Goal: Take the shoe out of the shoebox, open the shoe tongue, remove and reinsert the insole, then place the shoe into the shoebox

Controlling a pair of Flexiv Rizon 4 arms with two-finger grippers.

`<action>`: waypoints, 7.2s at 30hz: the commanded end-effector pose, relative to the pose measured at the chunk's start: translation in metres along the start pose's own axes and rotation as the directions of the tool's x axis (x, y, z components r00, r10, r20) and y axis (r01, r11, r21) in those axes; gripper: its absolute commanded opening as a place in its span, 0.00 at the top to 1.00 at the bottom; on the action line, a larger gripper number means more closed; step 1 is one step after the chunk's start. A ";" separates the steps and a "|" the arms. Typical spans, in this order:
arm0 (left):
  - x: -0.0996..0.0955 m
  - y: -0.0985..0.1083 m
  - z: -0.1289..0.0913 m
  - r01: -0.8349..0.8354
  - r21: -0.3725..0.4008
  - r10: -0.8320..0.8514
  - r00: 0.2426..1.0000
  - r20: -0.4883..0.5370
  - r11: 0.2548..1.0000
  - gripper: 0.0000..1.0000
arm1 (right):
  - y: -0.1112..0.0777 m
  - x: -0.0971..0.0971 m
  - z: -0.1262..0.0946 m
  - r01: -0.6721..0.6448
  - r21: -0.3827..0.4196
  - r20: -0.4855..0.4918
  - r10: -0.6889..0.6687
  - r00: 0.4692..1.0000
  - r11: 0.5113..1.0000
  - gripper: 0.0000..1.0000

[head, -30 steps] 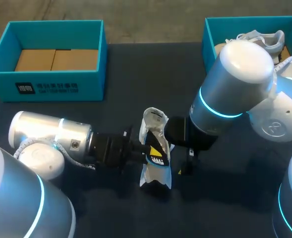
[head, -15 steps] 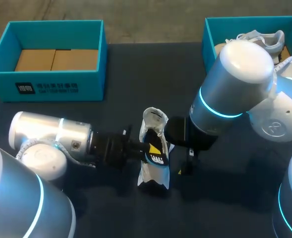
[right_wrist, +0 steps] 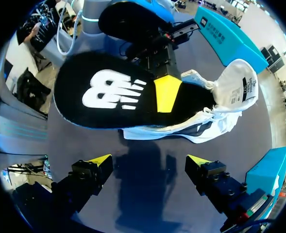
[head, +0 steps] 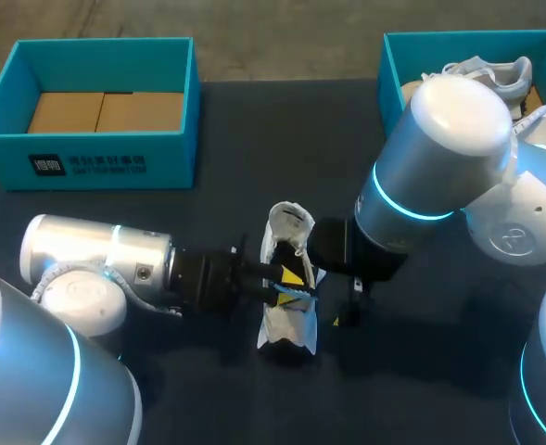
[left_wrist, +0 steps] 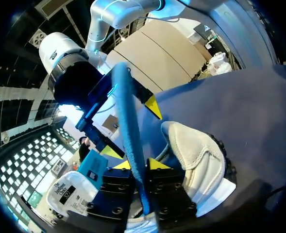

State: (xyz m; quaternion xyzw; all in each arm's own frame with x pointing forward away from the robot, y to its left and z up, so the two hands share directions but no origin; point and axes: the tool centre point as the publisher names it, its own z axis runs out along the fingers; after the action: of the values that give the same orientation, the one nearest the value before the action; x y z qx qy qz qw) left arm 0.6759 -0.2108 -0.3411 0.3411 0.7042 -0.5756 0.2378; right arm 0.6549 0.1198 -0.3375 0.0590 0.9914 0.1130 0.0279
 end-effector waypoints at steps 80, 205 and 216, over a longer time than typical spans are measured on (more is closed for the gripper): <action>-0.003 -0.019 -0.008 -0.008 0.006 0.008 0.999 -0.048 1.000 0.67 | 0.000 0.001 0.001 0.000 0.001 0.003 0.000 1.000 1.000 0.00; 0.000 -0.017 -0.016 0.091 -0.009 -0.091 0.983 -0.160 0.996 0.67 | 0.000 0.001 0.001 0.000 0.001 0.003 0.000 1.000 1.000 0.00; 0.005 -0.021 -0.011 0.008 -0.011 -0.010 0.975 -0.223 1.000 1.00 | 0.000 0.001 0.001 0.000 0.001 0.003 0.000 1.000 1.000 0.00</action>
State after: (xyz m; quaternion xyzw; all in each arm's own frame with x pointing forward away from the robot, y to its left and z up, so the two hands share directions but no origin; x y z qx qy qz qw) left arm 0.6572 -0.2007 -0.3281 0.3913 0.7294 -0.5394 0.1547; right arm 0.6549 0.1198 -0.3374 0.0590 0.9914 0.1130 0.0279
